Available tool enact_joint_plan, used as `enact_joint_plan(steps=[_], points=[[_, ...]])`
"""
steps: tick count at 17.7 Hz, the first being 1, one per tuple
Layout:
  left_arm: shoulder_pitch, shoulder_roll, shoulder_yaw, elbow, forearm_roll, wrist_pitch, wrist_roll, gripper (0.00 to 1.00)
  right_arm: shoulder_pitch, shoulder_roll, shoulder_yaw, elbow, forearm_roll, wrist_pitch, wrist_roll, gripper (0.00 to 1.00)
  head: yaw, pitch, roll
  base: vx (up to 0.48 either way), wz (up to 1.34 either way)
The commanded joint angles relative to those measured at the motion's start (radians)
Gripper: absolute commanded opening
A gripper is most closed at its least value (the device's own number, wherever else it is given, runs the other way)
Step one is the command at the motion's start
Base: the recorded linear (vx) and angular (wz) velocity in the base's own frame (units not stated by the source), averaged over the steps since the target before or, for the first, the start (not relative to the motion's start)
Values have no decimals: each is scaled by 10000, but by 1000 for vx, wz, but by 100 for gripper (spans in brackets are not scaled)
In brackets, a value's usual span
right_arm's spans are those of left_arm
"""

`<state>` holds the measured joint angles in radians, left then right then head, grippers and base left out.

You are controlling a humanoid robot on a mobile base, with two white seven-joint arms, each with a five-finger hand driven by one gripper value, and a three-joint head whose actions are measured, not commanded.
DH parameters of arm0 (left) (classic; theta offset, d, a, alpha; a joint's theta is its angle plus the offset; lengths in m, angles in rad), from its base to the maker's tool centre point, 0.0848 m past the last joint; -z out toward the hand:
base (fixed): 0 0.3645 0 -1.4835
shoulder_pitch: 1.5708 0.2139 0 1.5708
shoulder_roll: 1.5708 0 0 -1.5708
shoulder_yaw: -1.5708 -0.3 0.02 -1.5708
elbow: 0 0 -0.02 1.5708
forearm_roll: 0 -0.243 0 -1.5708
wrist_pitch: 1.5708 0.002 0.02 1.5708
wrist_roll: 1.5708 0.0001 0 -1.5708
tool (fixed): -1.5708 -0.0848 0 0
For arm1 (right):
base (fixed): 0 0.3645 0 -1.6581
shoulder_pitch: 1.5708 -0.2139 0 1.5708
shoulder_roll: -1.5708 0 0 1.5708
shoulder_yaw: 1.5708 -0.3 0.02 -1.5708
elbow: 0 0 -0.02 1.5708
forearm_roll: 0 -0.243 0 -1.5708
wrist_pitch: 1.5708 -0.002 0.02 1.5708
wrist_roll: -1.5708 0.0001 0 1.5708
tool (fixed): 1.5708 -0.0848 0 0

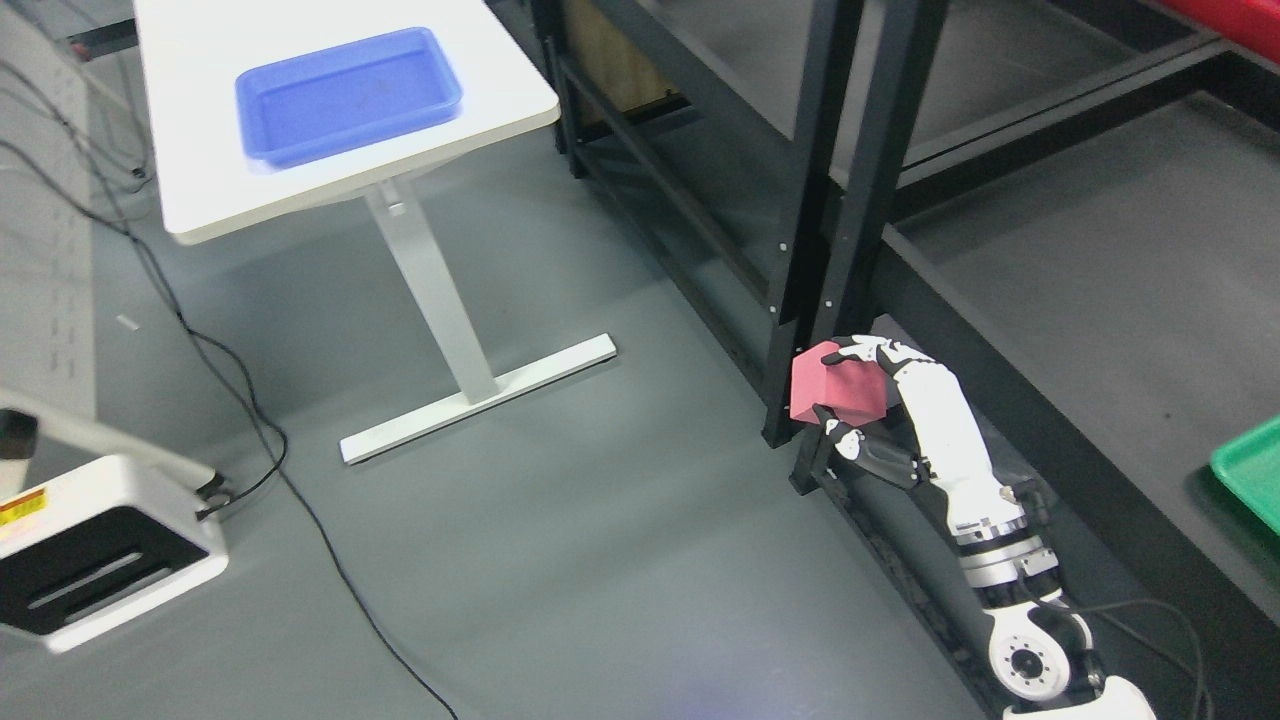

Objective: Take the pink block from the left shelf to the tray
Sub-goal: 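Turn away from the shelf carrying the pink cube toward the white table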

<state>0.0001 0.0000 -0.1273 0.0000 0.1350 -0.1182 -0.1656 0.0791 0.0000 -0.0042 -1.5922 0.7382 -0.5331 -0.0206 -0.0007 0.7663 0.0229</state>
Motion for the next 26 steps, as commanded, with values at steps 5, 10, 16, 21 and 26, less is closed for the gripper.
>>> enact_joint_plan(steps=[5, 10, 16, 21, 26], points=[[199, 175, 0, -175, 0, 0, -1, 100, 6, -175, -295, -46, -18, -7, 7, 5, 0, 0, 0, -171, 620], [199, 175, 0, -175, 0, 0, -1, 100, 6, -175, -295, -31, -18, -7, 22, 5, 0, 0, 0, -102, 504], [199, 175, 0, -175, 0, 0, -1, 100, 6, -175, -280, -46, -3, -7, 22, 5, 0, 0, 0, -4, 72], [199, 175, 0, -175, 0, 0, -1, 100, 6, -175, -280, -46, -18, -84, 22, 5, 0, 1, 0, 36, 19], [199, 175, 0, -175, 0, 0, -1, 100, 6, -175, -310, -31, -49, -482, 7, 6, 0, 1, 0, 68, 222]])
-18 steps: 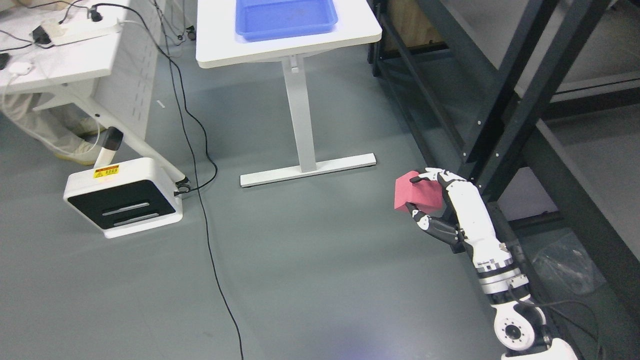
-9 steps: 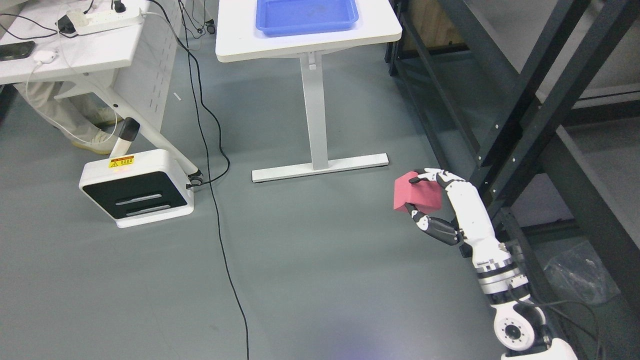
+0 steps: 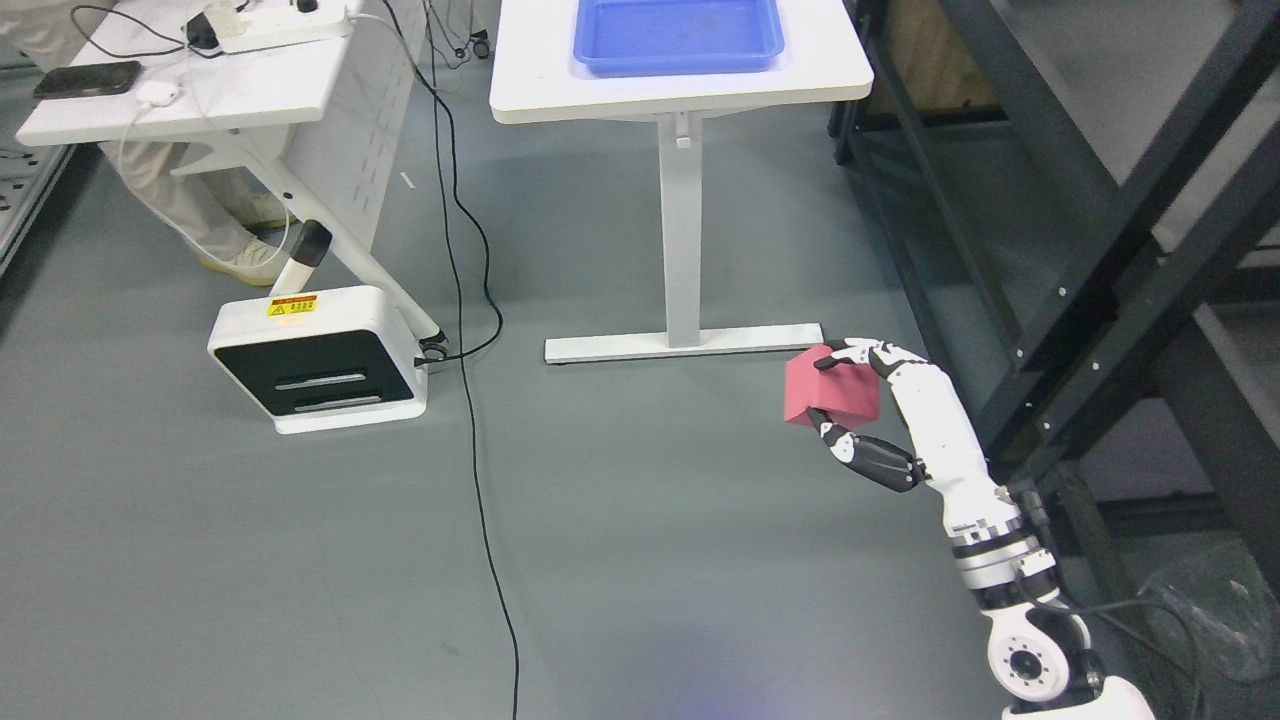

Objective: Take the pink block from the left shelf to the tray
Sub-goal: 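Turn away from the shelf carrying the pink cube toward the white table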

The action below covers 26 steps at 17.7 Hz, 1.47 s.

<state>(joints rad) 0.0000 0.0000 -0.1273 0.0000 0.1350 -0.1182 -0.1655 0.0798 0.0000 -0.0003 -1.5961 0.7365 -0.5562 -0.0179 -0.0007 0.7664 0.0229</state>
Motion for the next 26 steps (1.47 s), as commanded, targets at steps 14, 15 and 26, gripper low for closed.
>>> enact_joint_plan(steps=[14, 15, 26], points=[[199, 175, 0, -175, 0, 1, -1, 100, 138, -175, -626, 8, -1091, -988, 10, 6, 0, 0, 0, 190, 140], [199, 175, 0, -175, 0, 1, -1, 100, 153, -175, -626, 8, -1091, -988, 10, 6, 0, 2, 0, 240, -60], [199, 175, 0, -175, 0, 1, -1, 100, 230, -175, -595, 8, -1091, -988, 26, 6, 0, 2, 0, 256, -33]])
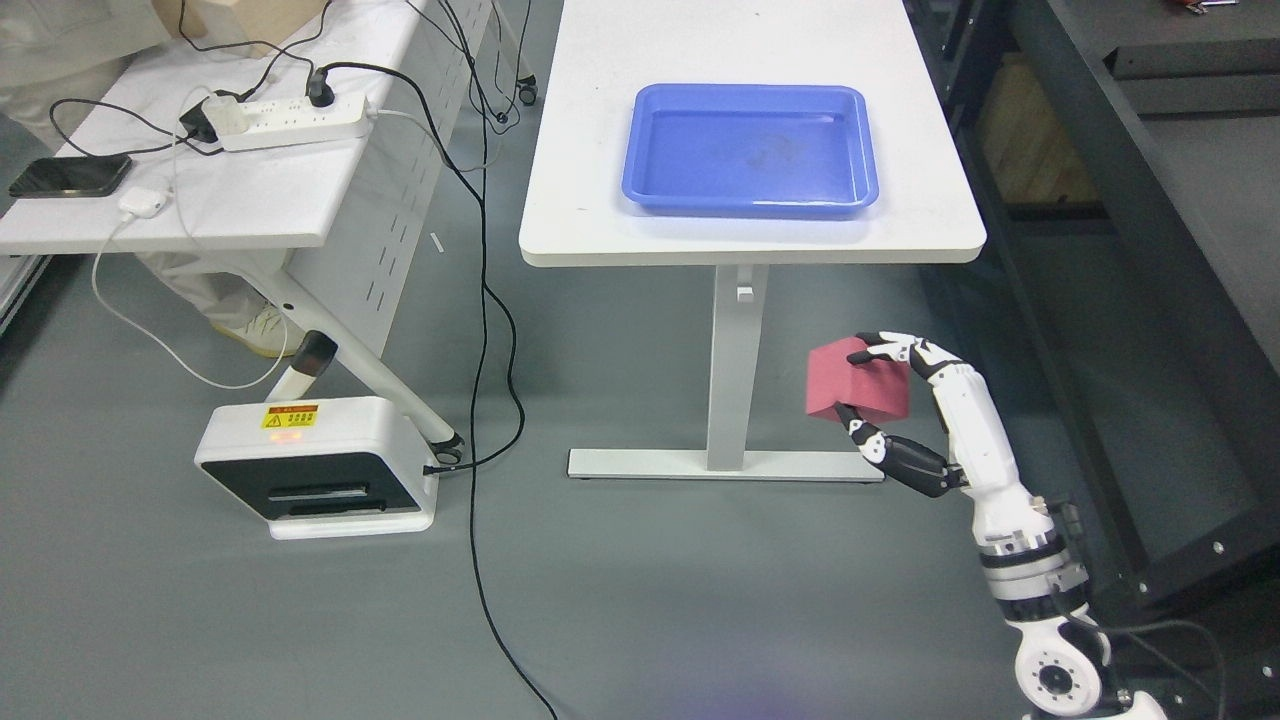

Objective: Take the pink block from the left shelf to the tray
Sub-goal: 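Turn away from the shelf carrying the pink cube toward the white table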

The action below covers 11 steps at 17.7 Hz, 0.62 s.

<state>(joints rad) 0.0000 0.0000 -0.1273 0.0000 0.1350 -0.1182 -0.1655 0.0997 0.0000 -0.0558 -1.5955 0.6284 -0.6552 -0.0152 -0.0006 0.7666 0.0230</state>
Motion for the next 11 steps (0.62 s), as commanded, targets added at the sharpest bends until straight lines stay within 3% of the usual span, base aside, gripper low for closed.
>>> enact_joint_plan(steps=[1, 11], points=[[199, 175, 0, -174, 0, 1, -1, 100, 31, -175, -40, 2, -25, 2, -1, 6, 0, 0, 0, 266, 0], [199, 175, 0, -174, 0, 1, -1, 100, 107, -175, 36, -14, -10, -13, 45, 6, 0, 0, 0, 253, 2]])
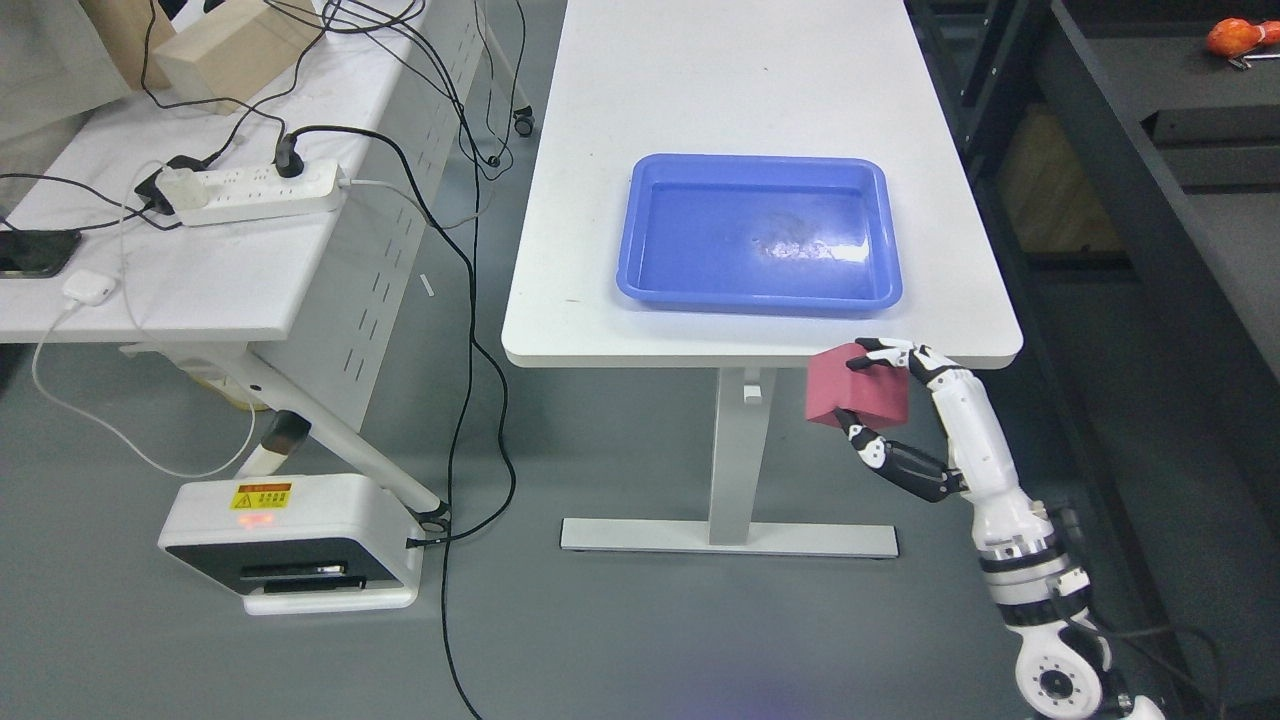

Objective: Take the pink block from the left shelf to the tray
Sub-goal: 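Lower the pink cube into the blue tray with the right hand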

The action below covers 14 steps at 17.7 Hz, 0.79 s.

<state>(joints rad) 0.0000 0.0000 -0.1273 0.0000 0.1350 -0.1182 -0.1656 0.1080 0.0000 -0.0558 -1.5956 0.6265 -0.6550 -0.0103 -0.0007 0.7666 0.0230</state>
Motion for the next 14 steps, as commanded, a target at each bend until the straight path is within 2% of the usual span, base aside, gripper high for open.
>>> enact_joint_plan(steps=[1, 14], points=[[200, 175, 0, -175, 0, 1, -1, 100, 25, -175, 36, -12, -6, -15, -5, 6, 0, 0, 0, 225, 26], [200, 175, 0, -175, 0, 1, -1, 100, 25, -175, 82, -12, 9, -15, 41, 6, 0, 0, 0, 198, 11]])
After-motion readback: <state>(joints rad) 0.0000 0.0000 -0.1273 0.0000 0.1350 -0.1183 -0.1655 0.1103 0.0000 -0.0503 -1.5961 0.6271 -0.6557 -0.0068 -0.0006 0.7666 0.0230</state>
